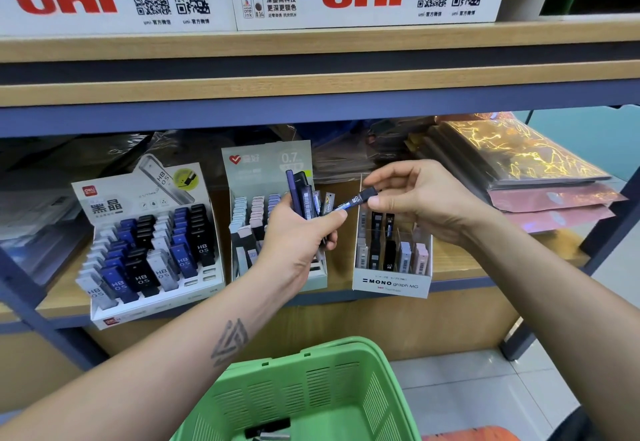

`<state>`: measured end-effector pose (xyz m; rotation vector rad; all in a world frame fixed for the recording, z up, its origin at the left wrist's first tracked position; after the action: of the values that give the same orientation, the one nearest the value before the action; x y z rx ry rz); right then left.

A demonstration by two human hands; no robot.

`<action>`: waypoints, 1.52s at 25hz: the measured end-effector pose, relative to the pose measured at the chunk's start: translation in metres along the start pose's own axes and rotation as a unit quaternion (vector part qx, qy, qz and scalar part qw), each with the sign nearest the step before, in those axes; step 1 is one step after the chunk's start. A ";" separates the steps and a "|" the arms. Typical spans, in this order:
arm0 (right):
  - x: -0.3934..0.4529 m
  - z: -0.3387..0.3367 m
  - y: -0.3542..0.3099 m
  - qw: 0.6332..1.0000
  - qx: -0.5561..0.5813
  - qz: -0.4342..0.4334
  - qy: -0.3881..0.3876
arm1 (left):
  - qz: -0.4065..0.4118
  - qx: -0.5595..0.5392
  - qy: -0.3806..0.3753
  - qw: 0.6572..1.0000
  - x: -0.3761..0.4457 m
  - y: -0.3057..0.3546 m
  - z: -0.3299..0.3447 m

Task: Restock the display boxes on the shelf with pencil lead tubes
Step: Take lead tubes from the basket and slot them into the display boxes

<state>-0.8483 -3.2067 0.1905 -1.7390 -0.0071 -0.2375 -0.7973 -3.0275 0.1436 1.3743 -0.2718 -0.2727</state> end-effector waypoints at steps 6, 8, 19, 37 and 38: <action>0.003 -0.023 -0.003 0.996 0.039 0.002 0.080 | -0.027 -0.036 -0.005 0.999 0.004 -0.004 0.016; 0.001 -0.041 -0.008 0.993 -0.004 -0.014 0.121 | -0.059 -0.080 -0.008 0.995 0.005 -0.006 0.020; 0.008 -0.067 -0.009 0.928 -0.327 0.006 0.177 | -0.184 -0.101 -0.064 0.976 0.001 -0.007 0.036; 0.008 -0.030 0.028 0.848 -0.504 0.022 0.162 | -0.194 -0.103 -0.098 0.971 -0.015 -0.013 0.032; 0.007 -0.029 0.023 0.846 -0.507 0.008 0.165 | -0.196 -0.103 -0.105 0.970 -0.015 -0.013 0.033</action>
<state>-0.8429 -3.2396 0.1741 -2.7262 0.4627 -0.6036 -0.8238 -3.0552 0.1358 1.1857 -0.1394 -0.7575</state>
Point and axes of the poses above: each hand's wrist, its own x-axis towards the middle knuckle, its own z-axis out of the palm, y = z × x, the point moved 8 cm from there along x, towards the middle knuckle, and after that the axes turned 1 degree about -x, right-handed, at the moved point
